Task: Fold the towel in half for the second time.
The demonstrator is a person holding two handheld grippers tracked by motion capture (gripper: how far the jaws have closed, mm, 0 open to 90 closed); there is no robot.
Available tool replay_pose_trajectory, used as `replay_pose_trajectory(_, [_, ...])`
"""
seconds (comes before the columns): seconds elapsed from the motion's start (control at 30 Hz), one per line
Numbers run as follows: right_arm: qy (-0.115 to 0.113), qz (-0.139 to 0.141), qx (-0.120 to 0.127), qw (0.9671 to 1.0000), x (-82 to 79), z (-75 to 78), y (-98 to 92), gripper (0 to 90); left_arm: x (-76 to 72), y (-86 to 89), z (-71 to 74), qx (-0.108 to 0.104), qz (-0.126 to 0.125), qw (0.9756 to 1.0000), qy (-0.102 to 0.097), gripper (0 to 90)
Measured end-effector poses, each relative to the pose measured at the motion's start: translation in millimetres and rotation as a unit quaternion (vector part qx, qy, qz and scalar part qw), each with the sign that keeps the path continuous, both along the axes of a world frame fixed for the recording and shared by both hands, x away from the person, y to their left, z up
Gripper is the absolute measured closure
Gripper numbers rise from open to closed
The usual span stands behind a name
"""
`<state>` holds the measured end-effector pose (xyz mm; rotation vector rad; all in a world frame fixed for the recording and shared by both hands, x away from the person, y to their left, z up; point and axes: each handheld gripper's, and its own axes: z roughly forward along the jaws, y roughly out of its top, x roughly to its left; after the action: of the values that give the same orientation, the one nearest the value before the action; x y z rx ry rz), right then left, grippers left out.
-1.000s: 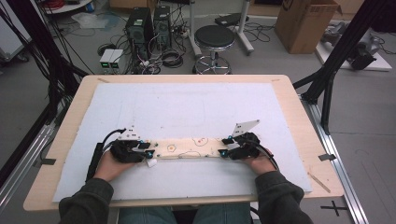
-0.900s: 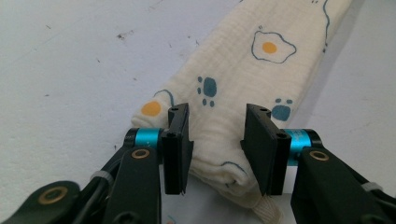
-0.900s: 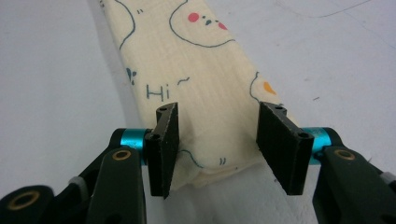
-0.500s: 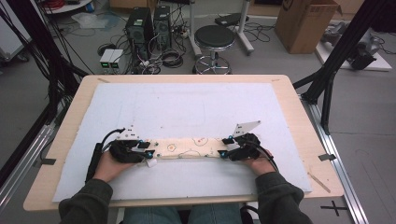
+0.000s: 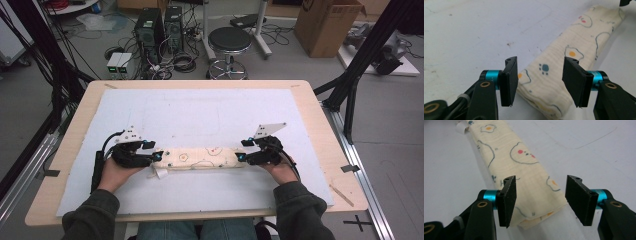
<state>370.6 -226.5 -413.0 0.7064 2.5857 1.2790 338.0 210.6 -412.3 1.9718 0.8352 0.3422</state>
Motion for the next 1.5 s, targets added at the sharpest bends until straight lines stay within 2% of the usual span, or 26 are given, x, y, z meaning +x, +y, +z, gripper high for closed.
replay_pose_trajectory(0.07, [-0.001,-0.011,0.0,0.9999,4.0,1.4,-0.8,41.8,4.1,-0.2,-0.9,0.002,0.007,0.9999,0.009,49.8])
replay_pose_trajectory(0.3, [0.029,-0.048,0.007,0.9984,16.5,-0.7,-6.7,40.3,16.5,4.5,-9.3,-0.01,0.035,0.9986,0.039,51.4])
replay_pose_trajectory(0.43, [0.042,-0.056,0.015,0.9975,18.7,-2.9,-5.1,40.1,19.2,3.8,-13.1,-0.013,0.047,0.9978,0.044,51.6])
replay_pose_trajectory(0.67, [0.06,-0.062,0.008,0.9963,22.3,-9.8,-1.5,41.4,23.8,-1.0,-20.4,-0.003,0.044,0.9969,0.066,50.7])
replay_pose_trajectory(0.77, [0.058,-0.07,0.009,0.9958,22.4,-13.1,-2.9,42.4,24.8,-1.0,-21.8,-0.004,0.042,0.9966,0.07,50.5])
replay_pose_trajectory(1.03, [0.084,-0.062,0.007,0.9945,26.8,-22.0,-2.5,47.7,27.0,-0.2,-25.9,-0.002,0.041,0.9952,0.09,51.8])
replay_pose_trajectory(1.1, [0.092,-0.059,0.002,0.994,27.2,-23.7,-1.3,50.2,27.5,-1.0,-27.7,0.005,0.035,0.9948,0.095,52.8])
replay_pose_trajectory(1.3, [0.106,-0.05,-0.003,0.9931,27.5,-26.3,0.3,58.9,27.4,-2.0,-29.5,0.006,0.022,0.9941,0.106,61.2])
replay_pose_trajectory(1.5, [0.115,-0.04,0.002,0.9926,26.5,-27.7,0.8,68.6,26.3,-2.0,-29.4,0.012,0.01,0.9945,0.104,71.2])
